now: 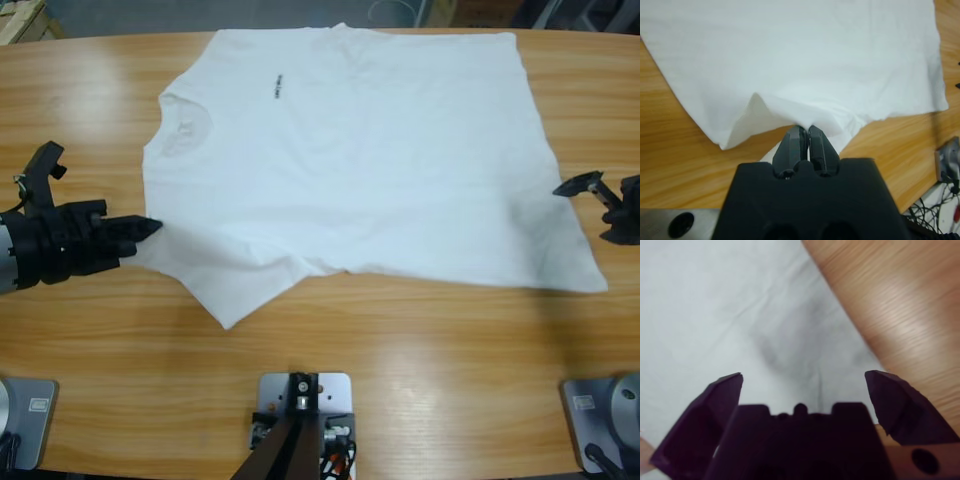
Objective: Fold clothes
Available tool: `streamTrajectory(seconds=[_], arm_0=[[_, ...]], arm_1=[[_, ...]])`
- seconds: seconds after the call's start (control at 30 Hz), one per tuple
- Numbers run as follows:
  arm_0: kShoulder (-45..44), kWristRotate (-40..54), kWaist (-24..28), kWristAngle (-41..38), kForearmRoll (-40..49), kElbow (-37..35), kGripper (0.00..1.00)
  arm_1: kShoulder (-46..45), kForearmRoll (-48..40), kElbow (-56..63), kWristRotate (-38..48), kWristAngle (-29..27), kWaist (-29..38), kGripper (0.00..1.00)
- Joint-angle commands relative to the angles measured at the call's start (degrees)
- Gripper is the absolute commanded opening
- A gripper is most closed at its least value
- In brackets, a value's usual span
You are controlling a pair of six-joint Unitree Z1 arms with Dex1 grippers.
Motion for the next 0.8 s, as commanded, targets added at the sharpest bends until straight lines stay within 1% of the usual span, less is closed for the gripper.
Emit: streamTrajectory(seconds=[0.03, 0.33, 0.57, 0.8], arm_0=[[3.2, 2.5, 2.4, -2.4, 0.8, -2.5, 0.0], [4.0, 3.0, 2.5, -3.0, 0.8, -3.7, 0.0], [3.7, 5.1, 6.0, -5.2, 0.8, -4.3, 0.0], [4.9, 5.7, 6.3, -6.1, 0.9, -4.4, 0.0]], arm_1=[[0.3, 3.0, 0.8, 2.0, -2.8, 1.6, 1.0], [-0.5, 3.6, 0.6, 2.1, -2.6, 1.6, 1.0], [-0.3, 3.8, 0.6, 2.2, -2.5, 1.6, 1.0], [2.2, 4.0, 0.9, 3.6, -2.9, 3.0, 1.0]])
